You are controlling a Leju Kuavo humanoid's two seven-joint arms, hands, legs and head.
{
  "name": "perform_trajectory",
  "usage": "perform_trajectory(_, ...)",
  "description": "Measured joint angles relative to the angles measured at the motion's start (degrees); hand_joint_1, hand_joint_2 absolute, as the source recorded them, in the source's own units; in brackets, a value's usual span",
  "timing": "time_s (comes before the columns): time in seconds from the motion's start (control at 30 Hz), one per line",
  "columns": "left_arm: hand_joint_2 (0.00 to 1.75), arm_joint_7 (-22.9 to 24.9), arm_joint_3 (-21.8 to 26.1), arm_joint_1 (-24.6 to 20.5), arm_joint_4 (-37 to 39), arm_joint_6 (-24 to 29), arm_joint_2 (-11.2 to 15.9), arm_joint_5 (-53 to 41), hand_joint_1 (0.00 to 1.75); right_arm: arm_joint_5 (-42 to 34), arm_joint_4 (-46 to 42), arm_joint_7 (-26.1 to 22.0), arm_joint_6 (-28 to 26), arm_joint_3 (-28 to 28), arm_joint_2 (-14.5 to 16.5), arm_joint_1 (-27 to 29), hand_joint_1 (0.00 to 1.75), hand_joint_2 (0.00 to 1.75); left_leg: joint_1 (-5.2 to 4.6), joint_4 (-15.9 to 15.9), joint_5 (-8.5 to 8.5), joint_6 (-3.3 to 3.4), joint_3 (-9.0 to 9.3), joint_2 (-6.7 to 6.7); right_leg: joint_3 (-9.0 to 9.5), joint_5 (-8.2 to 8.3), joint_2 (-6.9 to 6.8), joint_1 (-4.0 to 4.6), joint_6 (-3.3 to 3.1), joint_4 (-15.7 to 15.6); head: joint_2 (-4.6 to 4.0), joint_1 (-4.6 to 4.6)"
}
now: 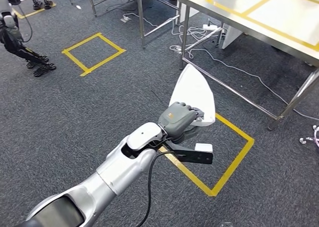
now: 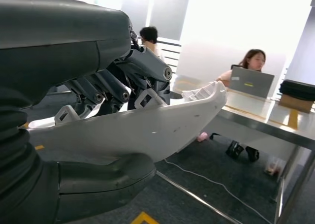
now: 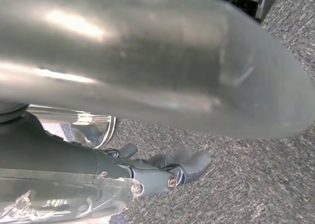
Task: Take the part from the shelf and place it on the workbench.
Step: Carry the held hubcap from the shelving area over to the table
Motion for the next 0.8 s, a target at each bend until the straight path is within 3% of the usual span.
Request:
perform_trajectory(0.07, 1.75, 0.0, -0.2, -0.2, 0.0, 0.0, -0.1, 0.0, 1.75, 0.0, 0.0, 0.0, 0.0, 0.0, 0.0, 0.0, 0.0, 0.0, -0.12, -0.3, -0.11, -0.54, 0.36, 1.01, -0.04, 0.03, 1.18, 0.13, -0.57, -0.2, 0.0, -0.02)
perform_trajectory(0.13, 1.75, 0.0, -0.5, -0.3, 0.1, 0.0, -0.2, 0.1, 1.75, 0.0, 0.0, 0.1, 0.0, 0.0, 0.0, 0.2, 0.0, 0.0, 0.03, 0.5, -1.15, -1.09, 0.19, -0.07, 0.14, 0.25, 2.58, -0.13, -1.23, -0.6, 0.0, -0.05)
perform_trajectory(0.2, 1.75, 0.0, -0.7, -0.4, 0.2, 0.0, -0.2, 0.1, 1.75, 0.0, 0.0, 0.1, 0.0, 0.0, 0.0, 0.1, 0.0, 0.0, 0.16, 5.7, -4.13, -1.32, -2.28, -3.14, 0.34, 0.44, 3.98, -0.48, -1.81, -1.0, 0.0, -0.22)
perform_trajectory(0.27, 1.75, 0.0, -0.9, -0.2, 0.4, 0.0, 0.2, 0.1, 1.75, 0.0, 0.0, 0.1, 0.0, 0.0, 0.0, 0.0, 0.0, 0.0, 0.16, 13.2, -7.05, -1.35, -6.33, -4.78, 0.33, 0.43, 5.53, -0.55, -2.07, -1.0, 0.0, -0.33)
perform_trajectory(0.3, 1.75, 0.0, -0.9, -0.1, 0.5, 0.0, 0.3, 0.1, 1.75, 0.0, 0.0, 0.1, 0.0, 0.0, 0.0, 0.0, 0.0, 0.0, 0.17, 15.4, -7.23, -1.38, -7.73, -4.99, 0.33, 0.43, 6.41, -0.6, -2.08, -1.0, 0.0, -0.32)
perform_trajectory(0.33, 1.75, 0.0, -0.9, 0.0, 0.7, 0.0, 0.4, 0.1, 1.75, 0.0, 0.0, 0.1, 0.0, 0.0, 0.0, 0.1, 0.0, 0.0, 0.19, 15.6, -6.37, -1.42, -8.25, -5.07, 0.33, 0.45, 7.29, -0.68, -2.04, -1.0, 0.0, -0.33)
perform_trajectory(0.4, 1.75, 0.0, -0.9, -0.1, 0.8, 0.0, 0.5, 0.1, 1.75, -0.1, 0.0, 0.1, 0.0, 0.0, 0.0, 0.2, 0.0, 0.0, 0.48, 10.2, -2.12, -1.63, -6.2, -5.99, 0.31, 0.5, 9.07, -0.99, -1.7, -0.8, 0.0, -0.33)
perform_trajectory(0.47, 1.75, 0.0, -1.0, -0.3, 0.9, 0.0, 0.5, 0.1, 1.75, -0.1, 0.0, 0.1, 0.0, 0.0, 0.0, 0.1, 0.0, 0.0, 1.26, 3.2, 0.92, -1.92, -3.06, -9.31, -0.15, 0.45, 10.73, -1.11, -0.97, -0.3, 0.0, -0.36)
perform_trajectory(0.53, 1.75, 0.0, -1.1, -0.3, 1.0, 0.0, 0.5, 0.1, 1.75, -0.1, 0.0, 0.1, 0.0, 0.0, -0.1, 0.2, 0.0, 0.0, 1.51, 0.6, 1.14, -1.57, -1.92, -11.19, -0.79, 0.55, 12.09, -1.31, -0.09, -0.1, 0.0, -0.4)
perform_trajectory(0.57, 1.75, 0.0, -1.1, -0.3, 1.0, 0.0, 0.4, 0.1, 1.75, -0.1, 0.0, 0.1, 0.0, 0.0, -0.1, 0.4, 0.0, 0.0, 1.41, 0.6, 1.06, -1.09, -1.91, -10.6, -1.1, 0.72, 12.72, -1.51, 0.31, -0.3, 0.0, -0.38)
perform_trajectory(0.6, 1.75, 0.0, -1.1, -0.4, 1.0, 0.0, 0.3, 0.1, 1.75, -0.1, 0.0, 0.1, 0.0, 0.0, -0.1, 0.6, 0.0, 0.0, 1.36, 0.5, 1.13, -0.66, -1.85, -9.9, -1.31, 0.83, 12.78, -1.61, 0.65, -0.4, 0.0, -0.41)
perform_trajectory(0.67, 1.75, 0.0, -1.2, -0.6, 1.0, -0.1, -0.1, 0.1, 1.75, -0.1, 0.0, 0.1, 0.0, 0.0, -0.1, 0.7, 0.0, 0.0, 1.4, 0.3, 1.25, 0.17, -1.59, -8.32, -2.62, -0.31, 9.85, -1.32, 1.08, 1.8, 0.0, -0.09)
perform_trajectory(0.73, 1.75, 0.0, -1.2, -0.7, 1.1, -0.1, -0.1, 0.1, 1.75, -0.2, 0.0, 0.0, 0.0, 0.0, -0.2, 0.4, 0.0, 0.0, 1.09, 0.2, 1.09, 0.7, -1.29, -6.49, -5.84, -3.65, 5.63, -1.03, 1.32, 8.6, 0.0, 0.22)
perform_trajectory(0.8, 1.75, 0.0, -1.2, -0.6, 1.2, -0.1, 0.0, 0.2, 1.75, -0.3, 0.0, 0.0, 0.0, 0.0, -0.2, 0.3, 0.0, 0.0, 0.78, 0.2, 0.85, 0.9, -1.08, -4.59, -9.13, -6.14, 4.18, -1.11, 1.47, 15.4, 0.0, 0.21)
